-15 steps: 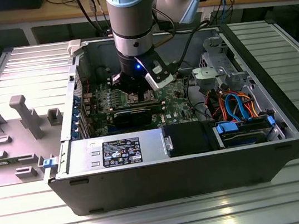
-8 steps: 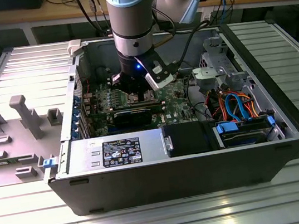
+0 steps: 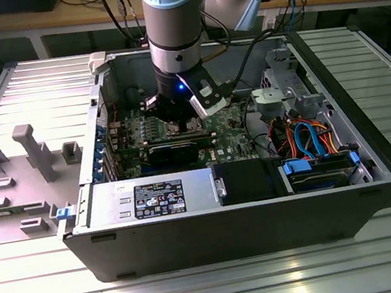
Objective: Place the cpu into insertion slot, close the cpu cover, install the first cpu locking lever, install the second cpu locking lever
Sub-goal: 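Install the second cpu locking lever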
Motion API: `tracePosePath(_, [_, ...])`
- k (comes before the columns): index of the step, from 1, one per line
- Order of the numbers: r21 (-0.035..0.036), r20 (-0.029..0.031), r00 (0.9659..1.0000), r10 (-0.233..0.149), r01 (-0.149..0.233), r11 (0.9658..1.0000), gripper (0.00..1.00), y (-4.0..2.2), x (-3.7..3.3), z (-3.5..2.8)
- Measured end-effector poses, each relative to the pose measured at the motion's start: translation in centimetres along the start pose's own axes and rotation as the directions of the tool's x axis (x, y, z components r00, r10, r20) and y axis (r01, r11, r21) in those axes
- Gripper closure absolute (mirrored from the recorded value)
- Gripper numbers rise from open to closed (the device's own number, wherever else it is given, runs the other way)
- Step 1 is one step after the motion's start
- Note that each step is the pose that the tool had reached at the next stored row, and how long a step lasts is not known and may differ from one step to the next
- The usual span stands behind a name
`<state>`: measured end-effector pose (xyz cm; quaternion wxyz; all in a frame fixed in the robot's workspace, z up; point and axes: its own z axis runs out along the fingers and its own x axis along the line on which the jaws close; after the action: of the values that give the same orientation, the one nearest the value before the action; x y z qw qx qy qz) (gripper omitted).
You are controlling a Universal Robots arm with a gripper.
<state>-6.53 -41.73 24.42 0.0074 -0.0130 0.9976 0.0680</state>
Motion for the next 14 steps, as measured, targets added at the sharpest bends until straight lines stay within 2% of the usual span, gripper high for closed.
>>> tracePosePath(1, [-0.0003, -0.0022, 1.0, 0.0, 0.0, 1.0, 0.89, 0.0, 0.0, 0.0])
tracePosePath(11, [-0.0007, -0.0043, 1.0, 0.001, -0.001, 1.0, 0.89, 0.0, 0.0, 0.0])
tracePosePath(13, [-0.0017, -0.0091, 1.0, 0.001, -0.001, 1.0, 0.89, 0.0, -0.01, 0.01])
tracePosePath(14, [-0.0033, -0.0161, 0.9999, 0.002, -0.002, 1.0, 0.89, 0.0, -0.01, 0.01])
